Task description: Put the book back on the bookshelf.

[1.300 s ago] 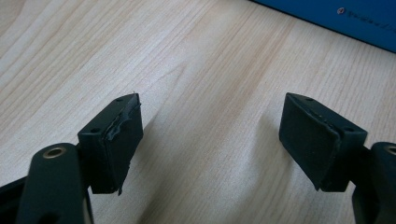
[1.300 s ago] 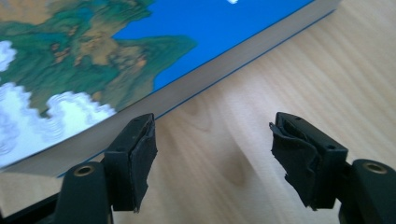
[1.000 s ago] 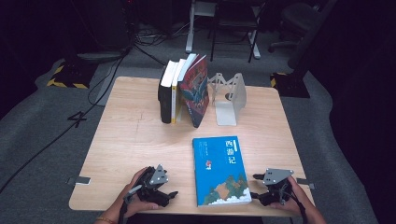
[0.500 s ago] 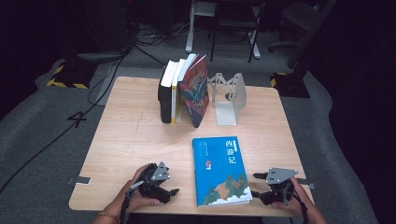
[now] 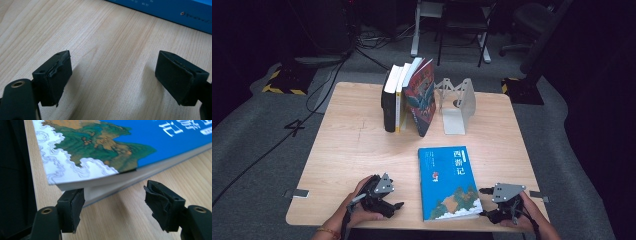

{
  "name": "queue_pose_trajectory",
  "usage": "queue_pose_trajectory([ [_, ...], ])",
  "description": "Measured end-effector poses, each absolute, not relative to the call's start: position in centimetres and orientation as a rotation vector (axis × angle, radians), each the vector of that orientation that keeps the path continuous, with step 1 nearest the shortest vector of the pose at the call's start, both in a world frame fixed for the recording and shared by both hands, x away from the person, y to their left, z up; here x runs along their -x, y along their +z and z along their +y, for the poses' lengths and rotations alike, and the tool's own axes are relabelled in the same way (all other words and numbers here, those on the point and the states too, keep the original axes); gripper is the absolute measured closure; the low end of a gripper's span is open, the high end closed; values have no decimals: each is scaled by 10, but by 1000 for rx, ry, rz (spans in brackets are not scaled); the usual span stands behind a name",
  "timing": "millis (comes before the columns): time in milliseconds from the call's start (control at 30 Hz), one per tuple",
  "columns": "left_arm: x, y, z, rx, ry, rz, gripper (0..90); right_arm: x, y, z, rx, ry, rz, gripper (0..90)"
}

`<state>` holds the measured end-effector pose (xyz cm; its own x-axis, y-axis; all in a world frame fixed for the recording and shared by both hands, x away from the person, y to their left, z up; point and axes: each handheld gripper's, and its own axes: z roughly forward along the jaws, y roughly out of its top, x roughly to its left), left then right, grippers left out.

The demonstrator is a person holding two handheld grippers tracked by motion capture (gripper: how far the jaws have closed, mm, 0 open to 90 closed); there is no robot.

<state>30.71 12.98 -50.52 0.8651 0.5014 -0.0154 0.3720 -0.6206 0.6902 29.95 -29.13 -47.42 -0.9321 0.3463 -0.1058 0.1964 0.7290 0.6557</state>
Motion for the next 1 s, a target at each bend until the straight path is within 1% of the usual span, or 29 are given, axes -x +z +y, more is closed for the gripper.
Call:
queue_pose_trajectory([
  [100,-307,-505,130,-2308,231,628,145,-302,-478,-302,-467,956,2713,332],
  [200,-307,-505,129,-2308,233,633,145,-305,-474,-313,-514,997,2683,336],
  [300,-306,-505,128,-2307,237,642,145,-309,-466,-322,-596,1113,2633,343],
  [467,-303,-505,124,-2312,235,632,147,-307,-468,-315,-557,1051,2665,351],
  [600,-299,-504,118,-2325,226,620,147,-309,-480,-309,-531,974,2719,338],
  [700,-296,-504,113,-2327,222,614,147,-308,-484,-303,-498,975,2741,325],
  [1000,-282,-504,104,-2341,192,542,147,-308,-483,-306,-531,1058,2724,324],
])
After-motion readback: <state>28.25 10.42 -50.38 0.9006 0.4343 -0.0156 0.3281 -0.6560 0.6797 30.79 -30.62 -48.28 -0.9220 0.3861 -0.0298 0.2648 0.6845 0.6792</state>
